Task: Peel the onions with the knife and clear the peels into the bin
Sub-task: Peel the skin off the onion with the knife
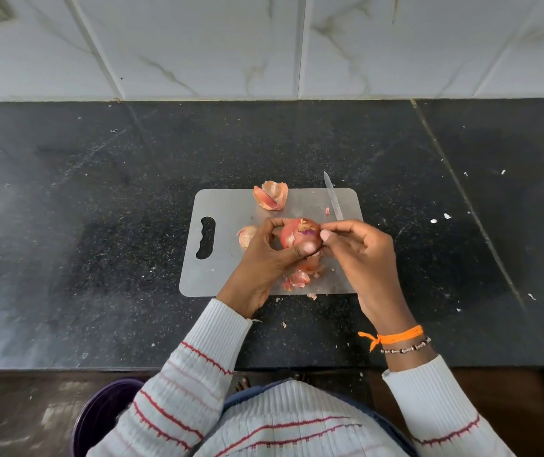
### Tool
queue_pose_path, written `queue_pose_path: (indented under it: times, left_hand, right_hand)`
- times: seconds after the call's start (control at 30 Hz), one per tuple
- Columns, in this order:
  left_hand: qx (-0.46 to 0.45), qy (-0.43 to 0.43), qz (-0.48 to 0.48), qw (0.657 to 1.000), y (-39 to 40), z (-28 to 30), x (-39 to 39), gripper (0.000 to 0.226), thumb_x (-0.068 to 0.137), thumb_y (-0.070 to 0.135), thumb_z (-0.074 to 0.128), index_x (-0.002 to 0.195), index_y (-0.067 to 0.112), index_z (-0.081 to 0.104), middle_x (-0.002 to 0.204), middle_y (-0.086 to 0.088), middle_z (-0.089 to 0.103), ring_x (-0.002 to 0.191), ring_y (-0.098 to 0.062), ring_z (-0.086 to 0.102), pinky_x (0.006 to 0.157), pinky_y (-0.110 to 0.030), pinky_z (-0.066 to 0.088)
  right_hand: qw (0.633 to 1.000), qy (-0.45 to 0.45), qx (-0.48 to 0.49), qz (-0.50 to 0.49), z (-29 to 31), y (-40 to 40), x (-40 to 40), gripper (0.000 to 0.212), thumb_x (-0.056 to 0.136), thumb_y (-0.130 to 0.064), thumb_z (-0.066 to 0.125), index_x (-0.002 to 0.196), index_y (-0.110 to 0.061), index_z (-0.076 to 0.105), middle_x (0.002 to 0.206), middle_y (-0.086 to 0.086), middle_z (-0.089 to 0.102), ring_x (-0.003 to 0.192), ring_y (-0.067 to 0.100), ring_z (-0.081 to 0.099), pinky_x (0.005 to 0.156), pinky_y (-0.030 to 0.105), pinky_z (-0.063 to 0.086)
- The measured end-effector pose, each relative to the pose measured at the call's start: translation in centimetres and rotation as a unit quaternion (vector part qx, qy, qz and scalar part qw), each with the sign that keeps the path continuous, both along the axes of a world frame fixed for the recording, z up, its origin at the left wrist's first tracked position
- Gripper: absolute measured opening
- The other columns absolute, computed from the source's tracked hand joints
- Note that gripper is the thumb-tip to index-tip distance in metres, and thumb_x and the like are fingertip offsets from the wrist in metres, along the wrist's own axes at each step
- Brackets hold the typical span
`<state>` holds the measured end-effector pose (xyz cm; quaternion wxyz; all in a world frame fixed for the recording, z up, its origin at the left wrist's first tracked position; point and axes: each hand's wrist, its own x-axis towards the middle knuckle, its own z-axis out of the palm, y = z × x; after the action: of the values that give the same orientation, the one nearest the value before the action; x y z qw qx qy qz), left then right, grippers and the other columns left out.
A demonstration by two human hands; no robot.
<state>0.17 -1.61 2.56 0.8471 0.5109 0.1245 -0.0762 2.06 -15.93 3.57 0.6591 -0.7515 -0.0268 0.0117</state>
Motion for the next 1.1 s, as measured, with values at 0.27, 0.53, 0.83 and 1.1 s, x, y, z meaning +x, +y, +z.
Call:
queue_pose_path:
  times: [0.27,0.53,0.83,1.1]
  left_hand:
    - [0.107,-0.047,-0.015,0.993,0.0,0.0,-0.3,0.061,0.056,0.018,0.080,0.108,0.012,0.050,0.109,-0.010,0.062,0.092,-0.015,0.066,0.076,-0.030,0.057]
    - [0.158,-0.054,-0.010,0.986,-0.1,-0.4,-0.3,0.064,0.050,0.025,0.083,0.105,0.015,0.051,0.116,-0.014,0.058,0.102,-0.021,0.062,0.080,-0.037,0.057]
    - [0.218,-0.054,-0.012,0.974,-0.3,-0.2,-0.2,0.065,0.053,0.027,0.088,0.106,0.018,0.053,0.114,-0.008,0.058,0.098,-0.018,0.064,0.081,-0.034,0.056]
    - [0.165,-0.023,0.032,0.986,-0.8,0.3,-0.1,0.024,0.086,0.015,0.064,0.105,0.000,0.060,0.089,-0.009,0.066,0.072,-0.013,0.067,0.061,-0.022,0.056]
  right_hand:
    - [1.000,0.002,0.017,-0.019,0.2,0.2,-0.1,0.015,0.075,-0.003,0.073,0.078,-0.017,0.069,0.080,0.001,0.072,0.075,0.010,0.070,0.064,0.020,0.053]
    - [0.998,-0.044,-0.037,-0.013,-0.5,0.0,0.1,0.018,0.074,0.000,0.072,0.074,-0.018,0.069,0.084,-0.002,0.071,0.079,0.011,0.069,0.073,0.026,0.056]
    - [1.000,-0.025,0.010,-0.010,-0.9,-1.1,0.3,0.026,0.081,0.007,0.061,0.081,-0.018,0.070,0.086,0.000,0.072,0.083,0.012,0.069,0.075,0.026,0.055]
    - [0.988,0.046,0.043,0.141,-1.5,-1.3,0.0,0.060,0.071,0.006,0.074,0.124,-0.016,0.054,0.125,0.006,0.057,0.108,0.013,0.062,0.087,0.022,0.051]
